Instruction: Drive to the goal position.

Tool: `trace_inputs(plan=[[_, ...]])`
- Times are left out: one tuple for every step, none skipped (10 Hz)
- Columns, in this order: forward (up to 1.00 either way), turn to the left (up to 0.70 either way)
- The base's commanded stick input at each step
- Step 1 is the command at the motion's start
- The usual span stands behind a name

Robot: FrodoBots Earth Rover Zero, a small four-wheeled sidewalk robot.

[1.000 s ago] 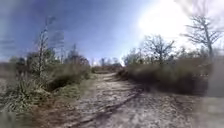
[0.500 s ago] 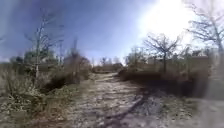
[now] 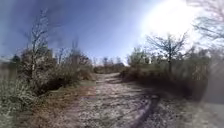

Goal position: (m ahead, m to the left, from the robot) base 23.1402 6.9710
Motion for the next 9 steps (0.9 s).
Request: trace_inputs(plan=[[0.70,0.03],[0.70,0.03],[0.70,0.03],[0.70,0.07],[0.70,0.10],[0.70,0.03],[0.70,0.02],[0.70,0.02],[0.70,0.00]])
